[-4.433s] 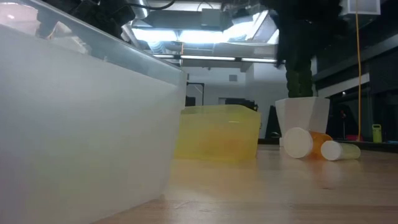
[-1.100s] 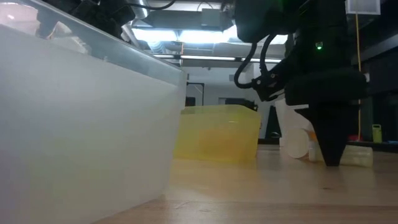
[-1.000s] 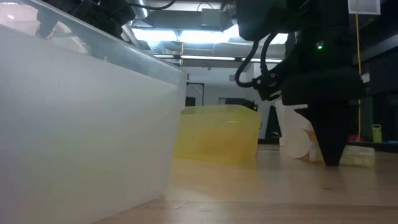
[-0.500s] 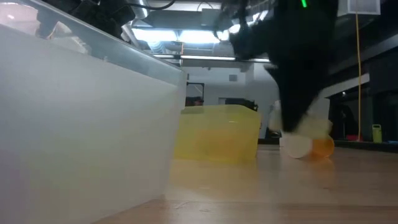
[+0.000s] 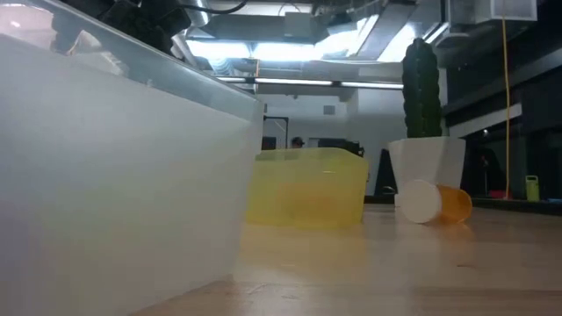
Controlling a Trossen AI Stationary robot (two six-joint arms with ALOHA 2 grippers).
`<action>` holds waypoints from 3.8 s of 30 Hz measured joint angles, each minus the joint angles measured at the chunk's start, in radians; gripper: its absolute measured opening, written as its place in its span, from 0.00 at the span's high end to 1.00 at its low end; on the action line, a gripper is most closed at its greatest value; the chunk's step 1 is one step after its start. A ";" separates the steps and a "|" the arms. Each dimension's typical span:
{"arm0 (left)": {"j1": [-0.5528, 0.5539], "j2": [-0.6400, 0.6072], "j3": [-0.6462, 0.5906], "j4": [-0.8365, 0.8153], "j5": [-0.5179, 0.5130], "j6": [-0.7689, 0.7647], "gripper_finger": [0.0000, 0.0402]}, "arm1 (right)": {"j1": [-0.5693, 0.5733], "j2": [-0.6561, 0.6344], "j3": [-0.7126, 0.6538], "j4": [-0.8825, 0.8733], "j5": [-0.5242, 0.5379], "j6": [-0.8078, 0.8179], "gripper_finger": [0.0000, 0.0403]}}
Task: Pick and place medicine bottles into bin by pill shape (circle, oval)
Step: Put the yellow bottled tablet into the transparent bin, then put the orange bottled capsule into the yellow bin
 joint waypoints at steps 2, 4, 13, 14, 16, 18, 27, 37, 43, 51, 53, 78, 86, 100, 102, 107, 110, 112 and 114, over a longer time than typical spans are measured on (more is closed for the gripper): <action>0.000 0.000 0.000 0.000 0.000 0.000 0.47 | 0.000 0.000 -0.040 0.161 -0.002 -0.084 0.80; 0.000 0.000 0.000 0.000 0.000 0.000 0.47 | -0.004 0.000 -0.084 0.295 -0.025 -0.145 0.80; 0.000 0.000 0.000 0.000 0.000 0.000 0.47 | -0.012 0.000 -0.245 0.634 -0.087 -0.168 0.72; 0.000 0.000 0.000 0.000 0.000 0.000 0.47 | -0.012 0.000 -0.252 0.655 -0.088 -0.167 0.71; 0.000 0.000 0.000 0.000 0.000 0.000 0.47 | -0.012 -0.002 -0.262 0.674 -0.089 -0.163 0.69; 0.000 0.000 0.000 0.000 0.000 0.000 0.47 | -0.012 -0.002 -0.264 0.673 -0.106 -0.158 0.68; 0.000 0.000 0.000 0.000 0.000 0.000 0.47 | -0.016 -0.003 -0.257 0.688 -0.127 -0.191 0.63; 0.000 0.000 0.000 0.000 0.000 0.000 0.47 | -0.034 -0.003 -0.255 0.705 -0.148 -0.166 0.61; 0.000 0.000 0.000 0.000 0.000 0.000 0.47 | -0.037 -0.003 -0.255 0.706 -0.068 -0.172 0.61; 0.000 0.000 0.000 0.000 0.000 0.000 0.47 | -0.037 -0.003 -0.255 0.712 -0.035 -0.154 0.61; 0.000 0.000 0.000 0.000 0.000 0.000 0.47 | -0.037 -0.003 -0.255 0.717 0.021 -0.132 0.61; 0.000 0.000 0.000 0.000 0.000 0.000 0.47 | -0.048 -0.363 -0.255 -0.463 0.524 0.388 0.48; 0.000 0.000 0.000 0.000 0.000 0.000 0.47 | -0.048 -0.369 -0.298 -0.768 0.540 0.785 0.50; 0.000 0.000 0.000 0.000 0.000 0.000 0.47 | -0.057 -0.369 -0.463 -0.868 0.194 0.911 0.50; 0.000 0.000 0.000 0.000 0.000 0.000 0.47 | -0.064 -0.369 -0.491 -0.866 0.102 0.910 0.50; 0.000 0.000 0.000 0.000 0.000 0.000 0.47 | -0.093 -0.368 -0.547 -0.875 0.032 0.854 0.50; 0.000 0.000 0.000 0.000 0.000 0.000 0.47 | -0.116 -0.368 -0.559 -0.873 0.027 0.775 0.50; 0.000 0.000 0.000 0.000 0.000 0.000 0.47 | -0.136 -0.368 -0.552 -0.868 0.000 0.692 0.50; 0.000 0.000 0.000 0.000 0.000 0.000 0.47 | -0.158 -0.368 -0.539 -0.854 -0.052 0.588 0.50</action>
